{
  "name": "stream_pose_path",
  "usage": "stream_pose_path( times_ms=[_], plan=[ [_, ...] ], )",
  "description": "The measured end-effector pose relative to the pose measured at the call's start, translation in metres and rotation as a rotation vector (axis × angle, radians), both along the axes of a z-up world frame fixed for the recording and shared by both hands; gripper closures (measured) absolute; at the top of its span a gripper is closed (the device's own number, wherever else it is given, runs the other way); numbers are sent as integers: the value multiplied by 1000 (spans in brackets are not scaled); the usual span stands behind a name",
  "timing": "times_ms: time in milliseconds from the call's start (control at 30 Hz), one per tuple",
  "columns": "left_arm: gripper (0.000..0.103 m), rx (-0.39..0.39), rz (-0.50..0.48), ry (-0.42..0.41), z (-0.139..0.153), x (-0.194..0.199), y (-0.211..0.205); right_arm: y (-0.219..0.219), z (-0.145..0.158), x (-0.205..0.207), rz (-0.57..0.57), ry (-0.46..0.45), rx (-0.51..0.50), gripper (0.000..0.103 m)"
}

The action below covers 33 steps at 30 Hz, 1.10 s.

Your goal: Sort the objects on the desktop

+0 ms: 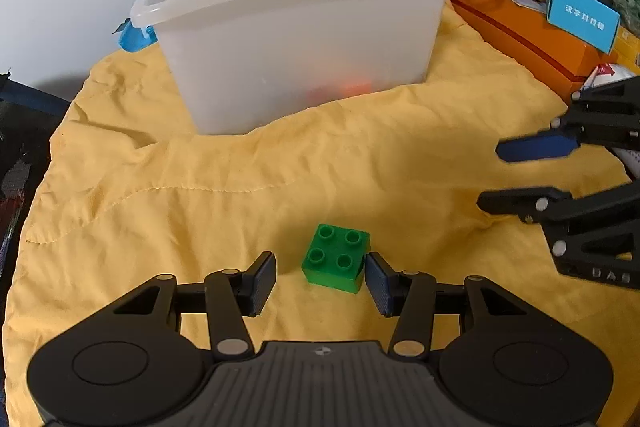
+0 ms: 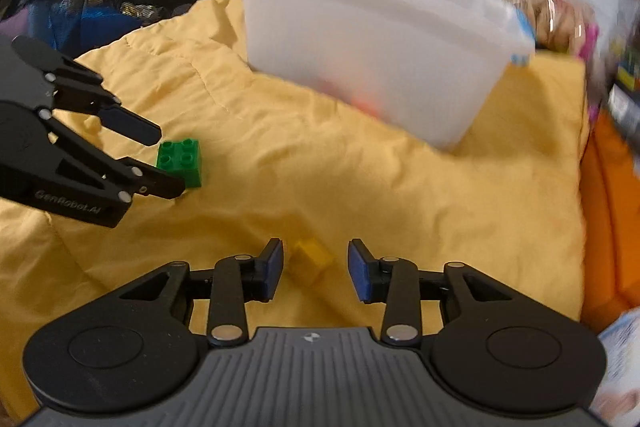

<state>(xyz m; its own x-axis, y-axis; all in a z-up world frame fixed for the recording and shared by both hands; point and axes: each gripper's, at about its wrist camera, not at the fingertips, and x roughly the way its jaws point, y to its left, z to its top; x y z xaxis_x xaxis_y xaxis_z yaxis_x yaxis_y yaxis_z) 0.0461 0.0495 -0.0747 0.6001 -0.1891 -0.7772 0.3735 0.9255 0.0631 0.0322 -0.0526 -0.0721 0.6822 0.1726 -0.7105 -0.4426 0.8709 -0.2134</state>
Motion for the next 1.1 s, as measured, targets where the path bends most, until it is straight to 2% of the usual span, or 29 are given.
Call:
stream_pose_path(
  times_ms=[67,133,200,300,333,400,500,567,700,833,900,967,1100],
  plan=[
    [50,-1,-6,10,-3,4,0,7,3,-1,22,-9,-26,66],
    [50,0,-17,14,-5,6,-2,10,-2,5,10,43,-31,74],
    [50,-3,-34,11,-5,7,-4,11,-11,8,4,86,-39,75],
    [50,-13,-47,21,-7,10,-4,8,-15,7,-9,71,-75,77],
    [51,-21,-50,24,-8,11,-4,4,-17,9,-25,90,-58,82],
    [65,-49,-56,26,-7,11,-2,-6,-19,12,-59,116,0,83],
    [67,-120,-57,36,0,13,4,-12,-17,13,-78,126,46,85],
    [67,-133,-62,-1,16,14,5,-15,-11,13,-83,119,83,85],
    [67,-176,-64,-112,70,28,9,-18,14,21,-80,71,136,86],
    [66,-206,-62,-238,121,57,12,-15,55,37,-60,-53,151,86],
    [66,-192,-53,-283,139,76,9,-14,77,52,-54,-113,167,86],
    [66,-175,-51,-317,151,92,6,-14,95,70,-62,-154,195,86],
    [66,-167,-6,-295,150,131,0,-11,121,111,-83,-220,176,86]
  ],
)
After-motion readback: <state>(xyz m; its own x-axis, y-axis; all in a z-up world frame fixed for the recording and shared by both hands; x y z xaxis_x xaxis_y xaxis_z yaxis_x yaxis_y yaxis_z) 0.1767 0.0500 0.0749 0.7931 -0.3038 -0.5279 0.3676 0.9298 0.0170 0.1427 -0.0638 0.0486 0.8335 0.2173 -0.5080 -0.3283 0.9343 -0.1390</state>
